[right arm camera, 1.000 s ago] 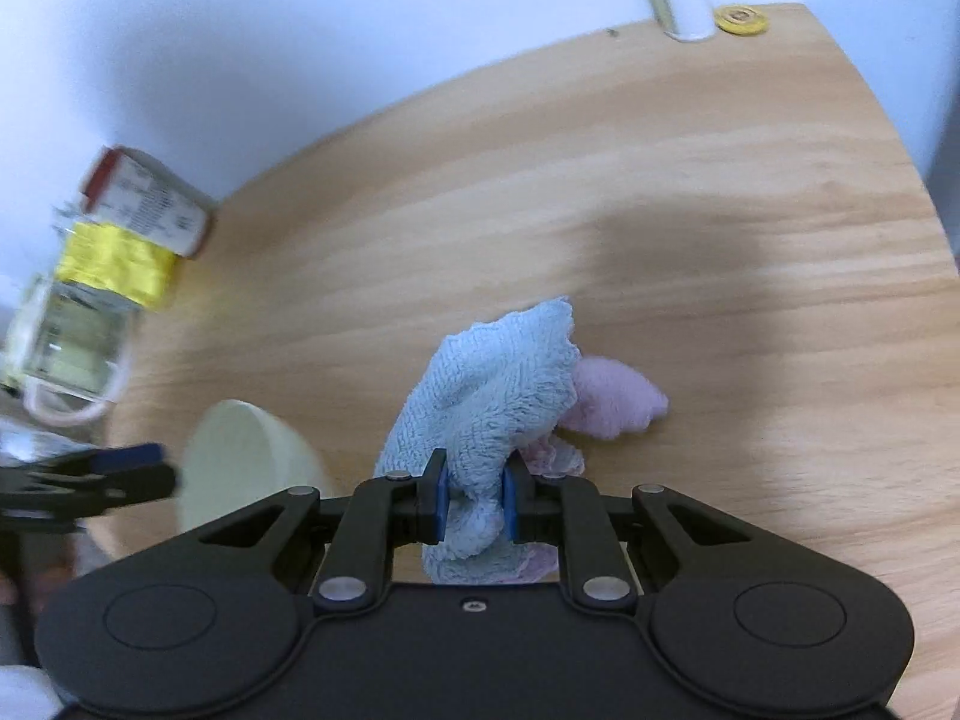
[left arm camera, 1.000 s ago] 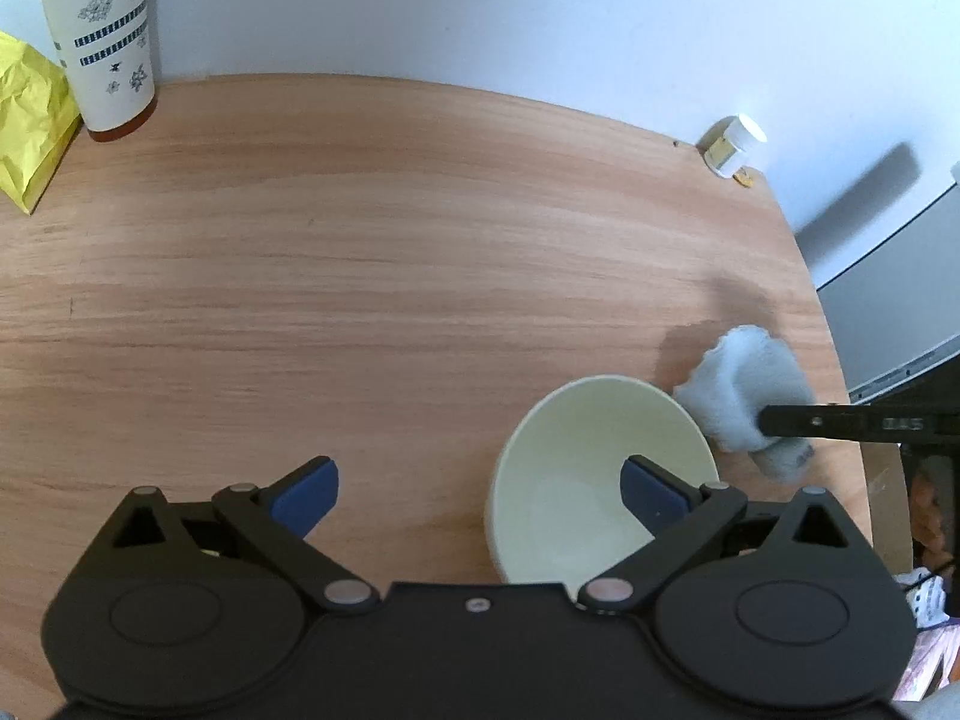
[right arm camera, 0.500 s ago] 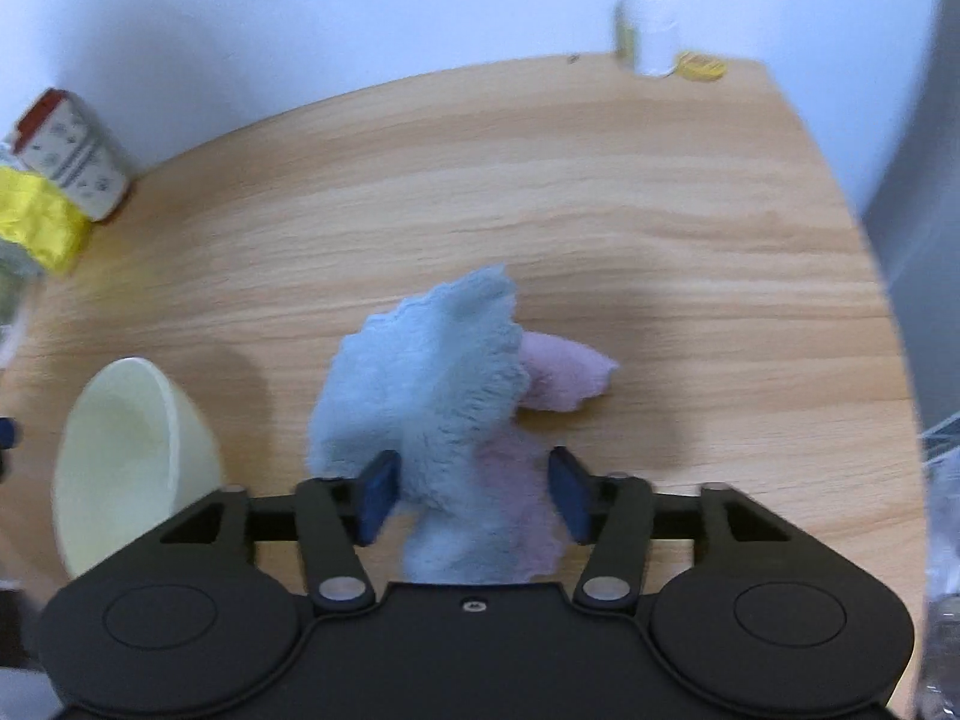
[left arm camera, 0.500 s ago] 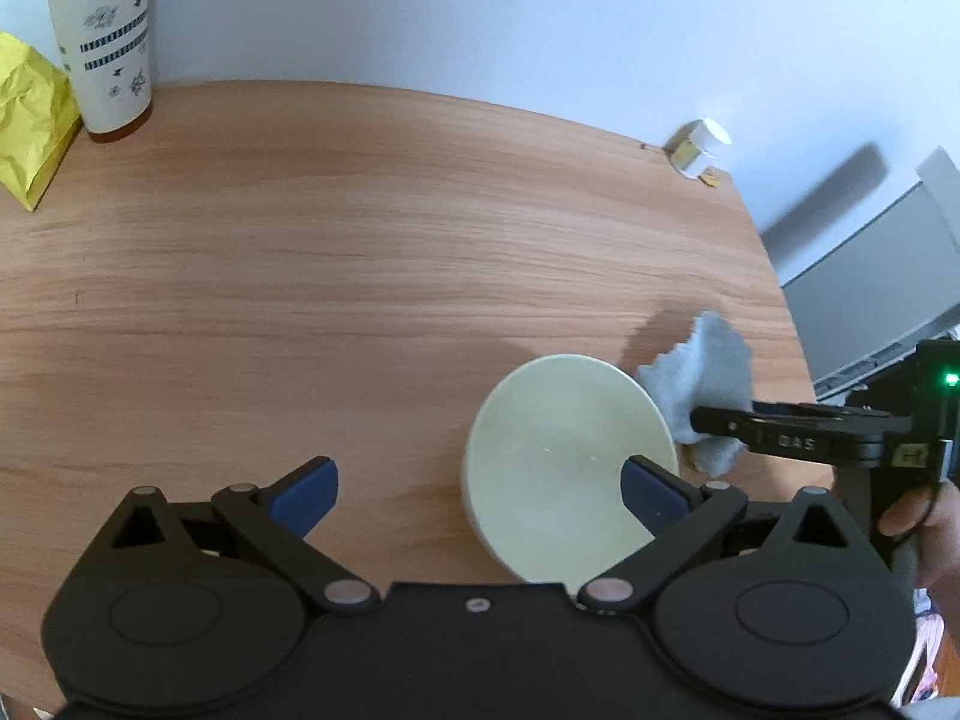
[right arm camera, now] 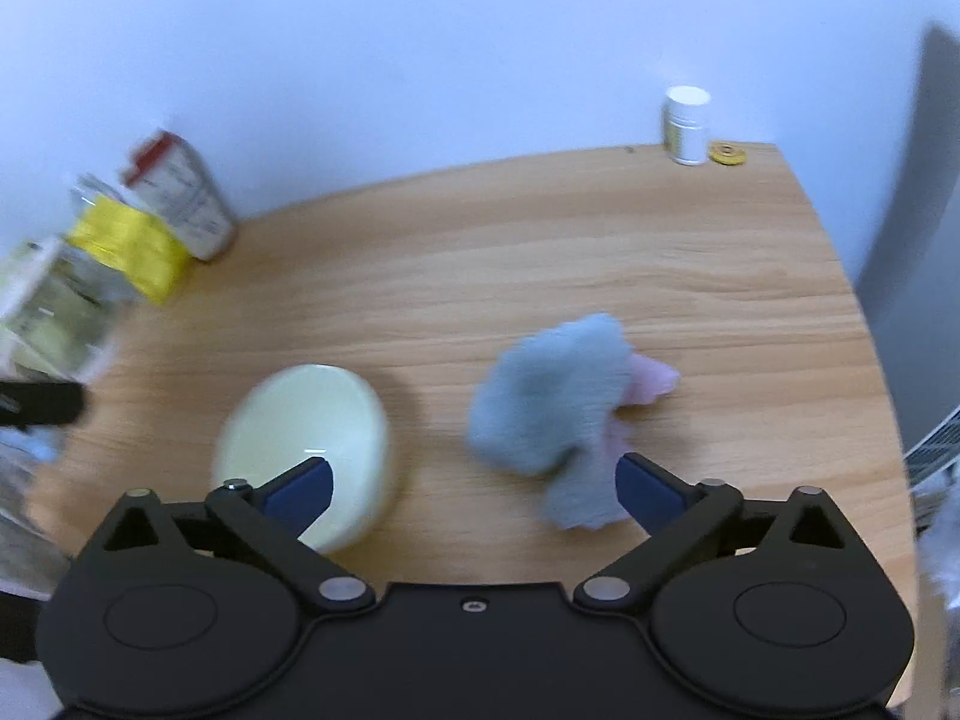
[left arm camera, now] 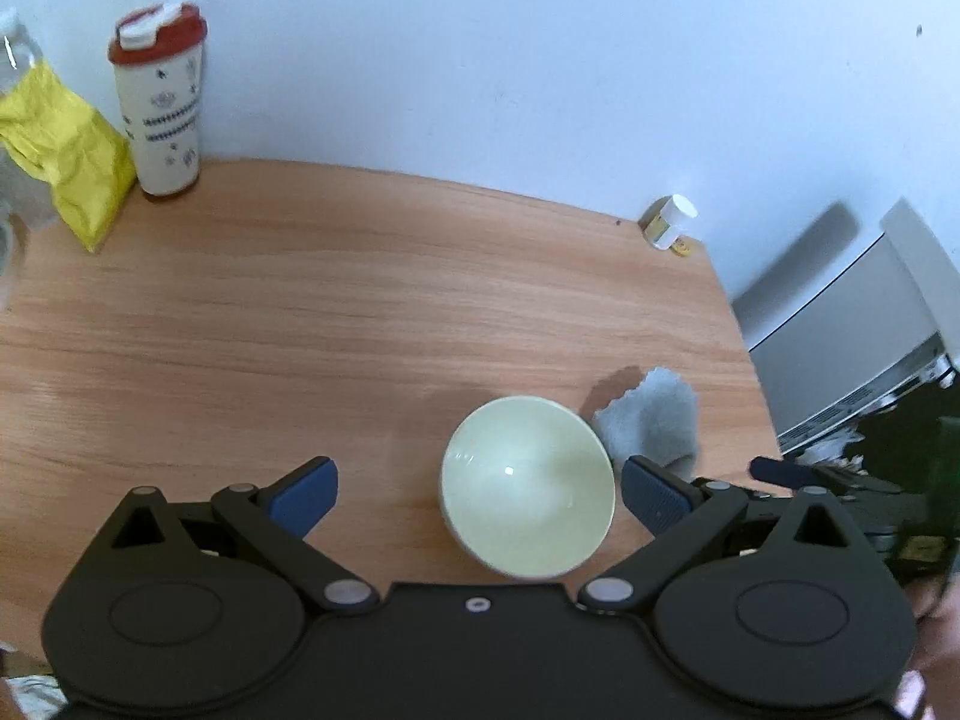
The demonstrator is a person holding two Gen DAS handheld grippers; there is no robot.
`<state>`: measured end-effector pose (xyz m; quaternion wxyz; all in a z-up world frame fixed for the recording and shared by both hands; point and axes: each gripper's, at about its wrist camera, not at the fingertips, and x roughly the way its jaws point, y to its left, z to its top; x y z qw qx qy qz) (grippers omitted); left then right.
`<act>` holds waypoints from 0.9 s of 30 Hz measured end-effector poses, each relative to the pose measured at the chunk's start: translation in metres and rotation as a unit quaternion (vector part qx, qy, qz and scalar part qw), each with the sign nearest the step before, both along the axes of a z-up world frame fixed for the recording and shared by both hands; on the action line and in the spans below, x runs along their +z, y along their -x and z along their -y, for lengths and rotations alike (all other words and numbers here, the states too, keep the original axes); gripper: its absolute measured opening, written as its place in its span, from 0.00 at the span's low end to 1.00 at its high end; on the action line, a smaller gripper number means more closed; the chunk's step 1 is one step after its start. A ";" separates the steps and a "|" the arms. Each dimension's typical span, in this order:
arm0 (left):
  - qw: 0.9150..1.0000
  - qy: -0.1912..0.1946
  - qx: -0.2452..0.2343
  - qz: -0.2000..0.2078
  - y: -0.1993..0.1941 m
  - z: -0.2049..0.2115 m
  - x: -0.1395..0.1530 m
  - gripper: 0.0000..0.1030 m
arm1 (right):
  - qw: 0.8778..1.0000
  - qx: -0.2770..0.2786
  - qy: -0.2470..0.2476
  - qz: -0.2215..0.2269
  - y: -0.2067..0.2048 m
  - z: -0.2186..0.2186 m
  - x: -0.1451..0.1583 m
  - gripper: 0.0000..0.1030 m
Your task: Clean bowl
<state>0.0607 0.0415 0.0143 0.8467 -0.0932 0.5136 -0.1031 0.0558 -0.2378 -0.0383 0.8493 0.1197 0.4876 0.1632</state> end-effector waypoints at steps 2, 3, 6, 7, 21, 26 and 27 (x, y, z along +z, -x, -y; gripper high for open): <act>1.000 -0.011 0.001 -0.001 0.011 0.011 0.007 1.00 | 1.000 0.007 -0.010 -0.006 0.008 0.005 0.010 1.00; 1.000 -0.013 0.003 0.002 0.017 0.015 0.010 1.00 | 1.000 0.013 -0.008 -0.010 0.014 0.007 0.019 1.00; 0.999 -0.030 0.006 0.016 0.039 0.036 0.019 1.00 | 1.000 0.004 0.019 0.012 0.037 0.020 0.041 1.00; 0.999 -0.035 0.008 0.018 0.044 0.039 0.020 1.00 | 0.999 0.000 0.030 0.020 0.045 0.023 0.048 1.00; 0.995 -0.088 0.037 0.039 0.101 0.085 0.038 1.00 | 0.997 -0.003 0.076 0.013 0.097 0.021 0.056 1.00; 0.993 -0.098 0.041 0.042 0.109 0.092 0.039 1.00 | 0.997 0.009 0.073 0.013 0.100 0.018 0.054 1.00; 0.993 -0.102 0.040 0.043 0.110 0.093 0.039 1.00 | 0.997 0.013 0.074 0.016 0.100 0.017 0.055 1.00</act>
